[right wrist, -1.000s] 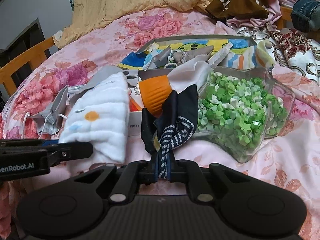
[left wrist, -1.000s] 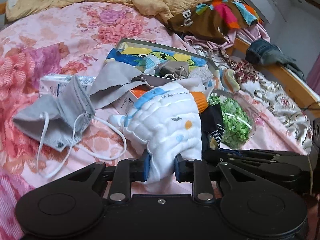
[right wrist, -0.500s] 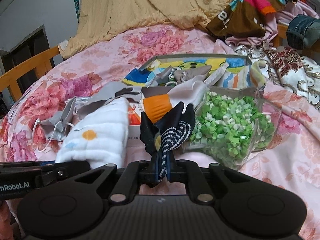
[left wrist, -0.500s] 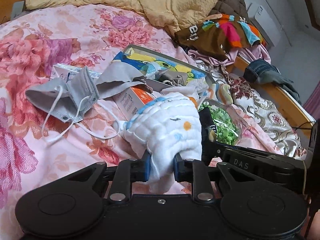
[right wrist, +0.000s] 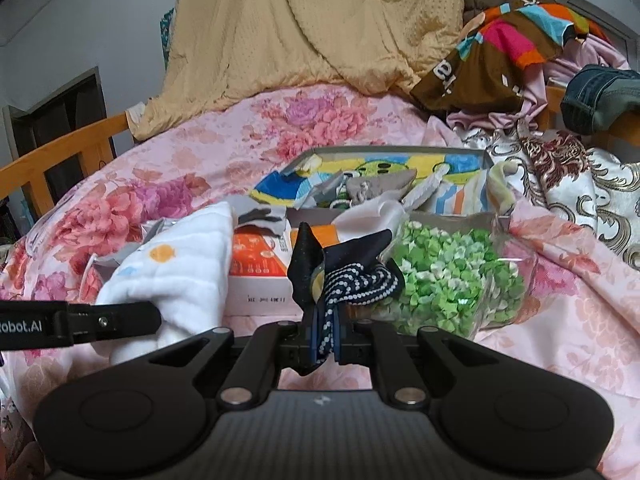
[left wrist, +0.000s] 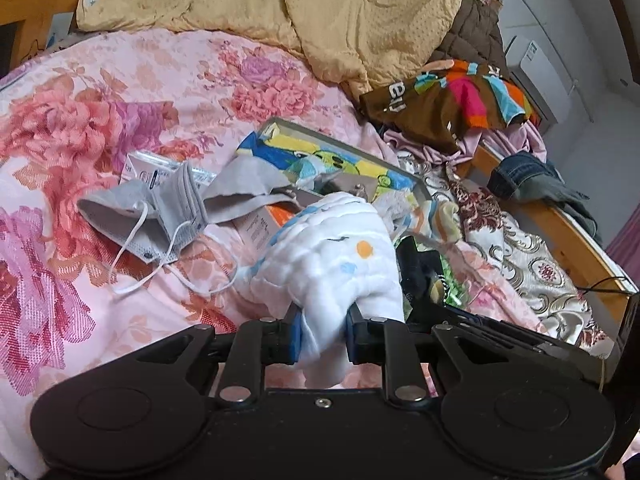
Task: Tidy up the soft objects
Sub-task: 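Lift the white cloth and striped sock and carry both over the picture tray, then lower the cloth and sock into the tray and open both grippers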
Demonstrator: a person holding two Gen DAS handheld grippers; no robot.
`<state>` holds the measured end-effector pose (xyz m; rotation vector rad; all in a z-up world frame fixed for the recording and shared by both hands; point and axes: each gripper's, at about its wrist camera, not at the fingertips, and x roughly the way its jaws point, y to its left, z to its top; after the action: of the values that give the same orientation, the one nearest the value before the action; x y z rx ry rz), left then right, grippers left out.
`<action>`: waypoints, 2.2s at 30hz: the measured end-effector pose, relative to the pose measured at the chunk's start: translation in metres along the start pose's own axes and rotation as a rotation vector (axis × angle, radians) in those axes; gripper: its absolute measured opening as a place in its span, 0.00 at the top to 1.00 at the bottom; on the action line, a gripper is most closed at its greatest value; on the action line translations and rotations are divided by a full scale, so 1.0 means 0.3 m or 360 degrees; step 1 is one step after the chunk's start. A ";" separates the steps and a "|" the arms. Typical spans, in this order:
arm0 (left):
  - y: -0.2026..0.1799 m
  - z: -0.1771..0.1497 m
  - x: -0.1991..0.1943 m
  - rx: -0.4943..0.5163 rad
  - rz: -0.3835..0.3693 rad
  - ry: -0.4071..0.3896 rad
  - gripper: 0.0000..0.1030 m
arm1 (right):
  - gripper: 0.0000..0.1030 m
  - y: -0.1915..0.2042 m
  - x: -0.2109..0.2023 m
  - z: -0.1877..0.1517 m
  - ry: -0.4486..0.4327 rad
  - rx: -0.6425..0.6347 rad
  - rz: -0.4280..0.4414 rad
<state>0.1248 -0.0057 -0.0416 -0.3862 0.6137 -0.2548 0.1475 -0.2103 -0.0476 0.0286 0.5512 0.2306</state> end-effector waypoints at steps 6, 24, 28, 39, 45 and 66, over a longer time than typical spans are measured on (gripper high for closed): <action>-0.030 -0.002 -0.027 0.0013 -0.0010 -0.0045 0.79 | 0.92 -0.002 -0.021 0.013 -0.0058 0.0010 0.0025; -0.090 0.128 -0.033 0.0016 -0.0041 -0.0256 0.79 | 0.92 -0.014 -0.103 0.073 -0.0299 -0.0055 0.0001; -0.103 0.212 0.026 0.0036 -0.0054 -0.0278 0.79 | 0.92 -0.032 -0.070 0.130 -0.0348 -0.0099 -0.0017; -0.088 0.450 0.290 0.0041 -0.0063 -0.0285 0.79 | 0.92 -0.116 0.188 0.318 -0.0430 -0.0129 -0.0062; -0.093 0.532 0.489 0.0047 -0.0081 -0.0262 0.79 | 0.92 -0.208 0.322 0.399 -0.0448 -0.0030 -0.0109; -0.179 0.496 0.898 0.0150 0.0087 -0.0013 0.77 | 0.86 -0.532 0.580 0.468 -0.0161 0.0453 -0.0024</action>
<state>0.4208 -0.1056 -0.0440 -0.2793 0.6011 -0.2288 0.3981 -0.3217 -0.0319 0.3109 0.4801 0.1337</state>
